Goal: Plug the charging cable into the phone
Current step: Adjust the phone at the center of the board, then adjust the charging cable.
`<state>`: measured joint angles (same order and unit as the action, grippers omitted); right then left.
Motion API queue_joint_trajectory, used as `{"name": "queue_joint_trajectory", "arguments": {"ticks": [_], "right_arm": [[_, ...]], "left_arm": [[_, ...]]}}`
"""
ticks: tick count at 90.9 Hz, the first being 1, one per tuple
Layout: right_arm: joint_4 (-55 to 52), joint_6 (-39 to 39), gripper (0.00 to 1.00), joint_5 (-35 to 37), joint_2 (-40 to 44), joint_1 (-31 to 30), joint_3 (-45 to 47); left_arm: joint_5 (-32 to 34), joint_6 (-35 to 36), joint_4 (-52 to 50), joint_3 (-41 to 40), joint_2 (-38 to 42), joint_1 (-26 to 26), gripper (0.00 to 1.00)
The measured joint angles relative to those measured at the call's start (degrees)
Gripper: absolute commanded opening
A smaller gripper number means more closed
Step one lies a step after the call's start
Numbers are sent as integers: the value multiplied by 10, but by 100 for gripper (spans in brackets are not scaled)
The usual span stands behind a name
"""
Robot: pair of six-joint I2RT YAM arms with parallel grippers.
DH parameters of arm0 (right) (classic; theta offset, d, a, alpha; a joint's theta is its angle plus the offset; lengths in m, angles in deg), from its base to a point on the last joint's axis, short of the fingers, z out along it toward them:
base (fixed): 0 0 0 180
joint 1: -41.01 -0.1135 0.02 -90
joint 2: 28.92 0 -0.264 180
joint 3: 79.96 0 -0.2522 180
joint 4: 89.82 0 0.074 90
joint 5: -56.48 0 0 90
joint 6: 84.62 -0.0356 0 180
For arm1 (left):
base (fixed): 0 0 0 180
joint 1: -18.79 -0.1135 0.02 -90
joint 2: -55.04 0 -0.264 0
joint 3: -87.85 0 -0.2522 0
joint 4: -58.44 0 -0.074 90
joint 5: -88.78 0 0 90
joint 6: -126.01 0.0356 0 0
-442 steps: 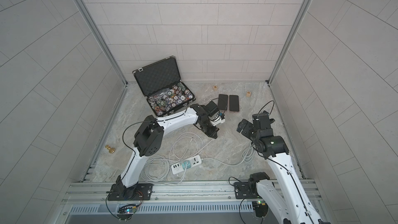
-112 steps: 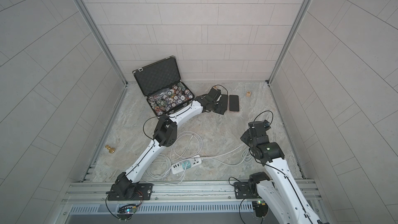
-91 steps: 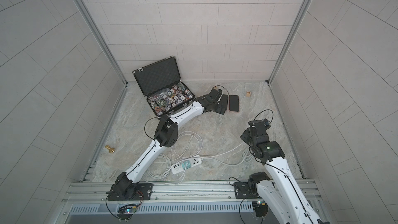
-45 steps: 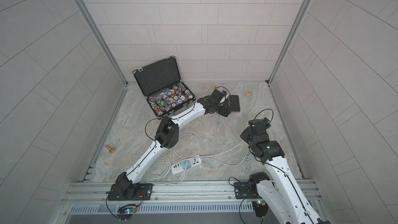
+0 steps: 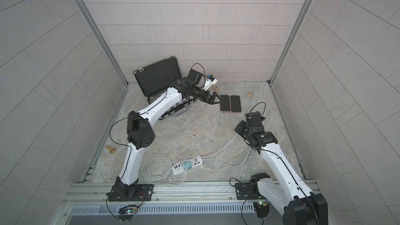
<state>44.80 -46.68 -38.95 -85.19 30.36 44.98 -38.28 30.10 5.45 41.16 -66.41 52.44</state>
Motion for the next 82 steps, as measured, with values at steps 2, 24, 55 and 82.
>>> {"name": "queue_joint_trajectory", "arguments": {"ticks": [2, 24, 55, 82], "right_arm": [[9, -6, 0, -6, -8, -2, -5], [76, -90, 0, -25, -97, -58, -78], [91, -188, 0, -20, -180, -127, -197], [100, -218, 0, -17, -195, -170, -213]], "left_arm": [[-17, 3, 3, -25, 21, -5, 92], [-168, 30, 33, -214, 109, 2, 92], [-158, 57, 55, -266, 114, 9, 80], [-145, 40, 73, -266, 133, 0, 63]]}}
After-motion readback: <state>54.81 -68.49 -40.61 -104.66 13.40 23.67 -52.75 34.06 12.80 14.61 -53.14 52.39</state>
